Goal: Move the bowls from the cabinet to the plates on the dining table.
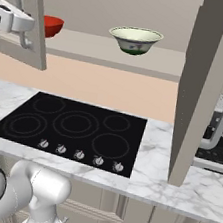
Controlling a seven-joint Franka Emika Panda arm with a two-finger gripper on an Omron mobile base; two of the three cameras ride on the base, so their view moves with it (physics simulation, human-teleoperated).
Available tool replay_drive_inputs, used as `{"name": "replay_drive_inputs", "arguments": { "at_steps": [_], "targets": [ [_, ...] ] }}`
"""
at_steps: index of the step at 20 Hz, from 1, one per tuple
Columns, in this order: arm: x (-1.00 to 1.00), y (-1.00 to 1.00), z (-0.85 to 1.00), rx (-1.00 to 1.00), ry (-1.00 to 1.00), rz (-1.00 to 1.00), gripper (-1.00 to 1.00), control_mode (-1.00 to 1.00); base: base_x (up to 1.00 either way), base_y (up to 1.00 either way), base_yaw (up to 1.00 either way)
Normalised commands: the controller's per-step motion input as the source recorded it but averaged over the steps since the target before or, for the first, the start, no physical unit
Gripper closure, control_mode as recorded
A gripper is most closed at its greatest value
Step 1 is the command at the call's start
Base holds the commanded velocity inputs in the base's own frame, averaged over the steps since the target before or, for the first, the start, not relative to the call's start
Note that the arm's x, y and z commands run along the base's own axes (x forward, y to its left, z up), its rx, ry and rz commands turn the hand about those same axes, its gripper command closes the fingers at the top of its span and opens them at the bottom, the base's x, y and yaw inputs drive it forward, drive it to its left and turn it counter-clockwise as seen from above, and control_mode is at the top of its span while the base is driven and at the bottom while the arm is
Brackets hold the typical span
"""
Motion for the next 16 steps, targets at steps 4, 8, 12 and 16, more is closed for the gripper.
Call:
{"name": "replay_drive_inputs", "arguments": {
  "at_steps": [4,8,12,16],
  "targets": [
    [-0.61,0.52,0.33,-0.02,0.0,0.0,1.0,-1.0,0.0,0.0,0.0],
    [-0.63,0.61,0.32,-0.04,0.0,0.0,1.0,-1.0,0.0,0.0,0.0],
    [-0.62,0.63,0.29,-0.05,0.0,0.0,1.0,-1.0,0.0,0.0,0.0],
    [-0.59,0.67,0.26,-0.06,0.0,0.0,1.0,-1.0,0.0,0.0,0.0]
  ]
}}
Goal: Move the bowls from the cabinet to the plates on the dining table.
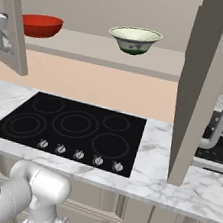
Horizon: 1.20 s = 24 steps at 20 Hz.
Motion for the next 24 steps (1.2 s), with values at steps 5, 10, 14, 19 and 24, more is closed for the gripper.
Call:
{"name": "replay_drive_inputs", "arguments": {
  "at_steps": [5,10,14,19,24],
  "targets": [
    [-0.54,0.74,0.2,-0.07,0.0,0.0,1.0,-1.0,0.0,0.0,0.0],
    [-0.44,0.76,0.07,-0.08,0.0,0.0,1.0,-1.0,0.0,0.0,0.0],
    [-0.41,0.87,0.02,-0.1,0.0,0.0,-1.0,-1.0,0.0,0.0,0.0],
    [-0.39,0.65,0.09,-0.08,0.0,0.0,-1.0,-1.0,0.0,0.0,0.0],
    [-0.46,0.45,0.12,-0.13,0.0,0.0,-1.0,-1.0,0.0,0.0,0.0]
  ]
}}
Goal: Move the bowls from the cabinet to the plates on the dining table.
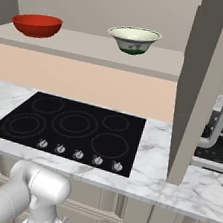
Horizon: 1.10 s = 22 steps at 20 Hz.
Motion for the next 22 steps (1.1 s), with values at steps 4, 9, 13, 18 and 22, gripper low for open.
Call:
{"name": "replay_drive_inputs", "arguments": {
  "at_steps": [4,9,13,18,22],
  "targets": [
    [-0.15,0.1,0.04,-0.06,0.0,-0.01,-1.0,-1.0,0.0,0.0,0.0],
    [-0.05,0.03,0.0,-0.01,0.0,0.0,-1.0,-1.0,0.0,0.0,0.0],
    [-0.57,0.23,0.0,-0.08,-0.02,-0.02,-1.0,-1.0,0.0,0.0,0.0],
    [-0.26,0.22,0.0,-0.06,-0.04,-0.02,-1.0,-1.0,0.0,0.0,0.0],
    [-0.22,0.0,0.0,0.0,-0.02,0.0,-1.0,-1.0,0.0,0.0,0.0]
  ]
}}
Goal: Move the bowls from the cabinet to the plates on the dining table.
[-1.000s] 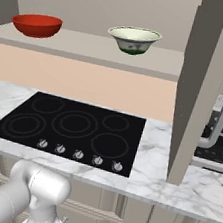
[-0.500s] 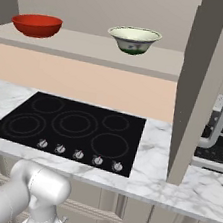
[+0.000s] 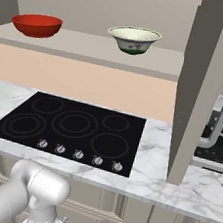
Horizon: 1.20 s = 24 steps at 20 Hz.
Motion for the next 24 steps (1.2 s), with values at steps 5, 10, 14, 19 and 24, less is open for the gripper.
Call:
{"name": "replay_drive_inputs", "arguments": {
  "at_steps": [5,10,14,19,24],
  "targets": [
    [-0.85,-0.04,0.0,0.02,0.0,-0.01,-1.0,-1.0,0.0,0.0,0.0],
    [-0.79,-0.28,-0.07,0.01,0.04,0.01,-1.0,-1.0,0.0,0.0,0.0],
    [-0.42,-0.43,-0.26,0.01,0.12,0.05,-1.0,-1.0,0.0,0.0,0.0],
    [-0.04,-0.68,-0.4,0.05,0.31,0.06,-1.0,-1.0,0.0,0.0,0.0],
    [-0.07,-0.75,-0.55,0.05,0.29,0.08,-1.0,-1.0,0.0,0.0,0.0]
  ]
}}
